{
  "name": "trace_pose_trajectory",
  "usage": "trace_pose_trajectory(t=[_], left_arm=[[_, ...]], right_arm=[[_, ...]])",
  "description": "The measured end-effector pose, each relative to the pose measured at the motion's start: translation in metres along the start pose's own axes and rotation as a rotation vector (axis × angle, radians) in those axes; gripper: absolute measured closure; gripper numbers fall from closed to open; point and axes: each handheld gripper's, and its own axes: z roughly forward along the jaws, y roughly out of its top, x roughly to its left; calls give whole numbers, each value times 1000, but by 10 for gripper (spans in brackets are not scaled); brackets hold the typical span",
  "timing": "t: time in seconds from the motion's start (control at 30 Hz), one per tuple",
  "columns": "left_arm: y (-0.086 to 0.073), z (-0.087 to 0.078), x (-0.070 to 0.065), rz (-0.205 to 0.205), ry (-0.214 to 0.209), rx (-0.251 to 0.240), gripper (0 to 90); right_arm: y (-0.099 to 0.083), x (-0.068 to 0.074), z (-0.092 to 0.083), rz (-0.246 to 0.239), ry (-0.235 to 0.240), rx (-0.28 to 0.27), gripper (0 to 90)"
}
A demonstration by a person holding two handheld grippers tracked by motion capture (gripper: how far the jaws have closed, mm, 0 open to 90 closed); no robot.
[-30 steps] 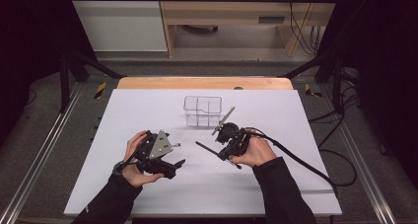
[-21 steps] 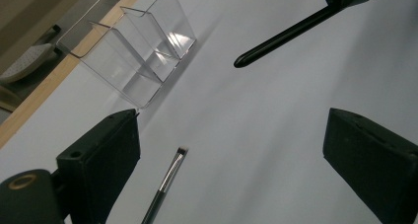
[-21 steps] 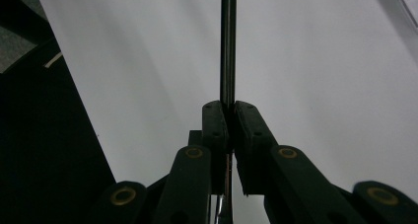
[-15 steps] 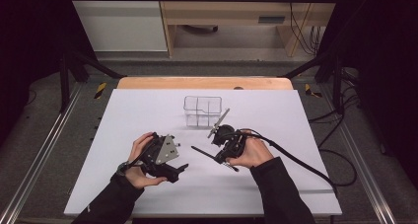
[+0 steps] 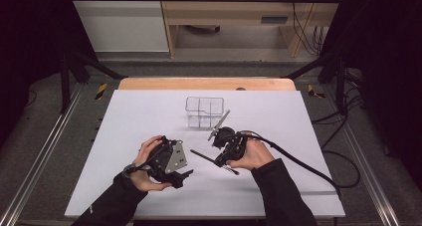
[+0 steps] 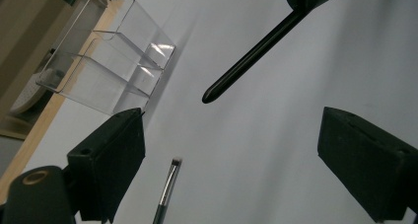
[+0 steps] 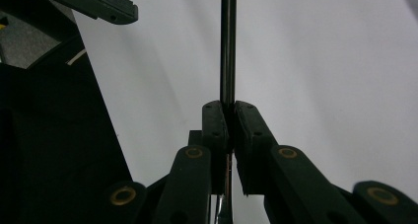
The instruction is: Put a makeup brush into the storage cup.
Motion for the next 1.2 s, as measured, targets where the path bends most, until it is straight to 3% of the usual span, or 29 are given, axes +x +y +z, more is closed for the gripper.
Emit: trace_pose_trajectory(t=[0.43, 0.77, 0.93, 1.2], left_arm=[[13, 7, -11, 111, 13, 36, 119], [18, 11, -16, 164, 8, 51, 138], [20, 14, -19, 202, 3, 65, 167], [23, 20, -25, 281, 29, 94, 246]], right_arm=[[-1, 4, 0, -3, 14, -8, 843], [0, 5, 2, 1, 24, -2, 843], [0, 5, 3, -1, 36, -6, 843], [0, 6, 4, -4, 49, -5, 843]])
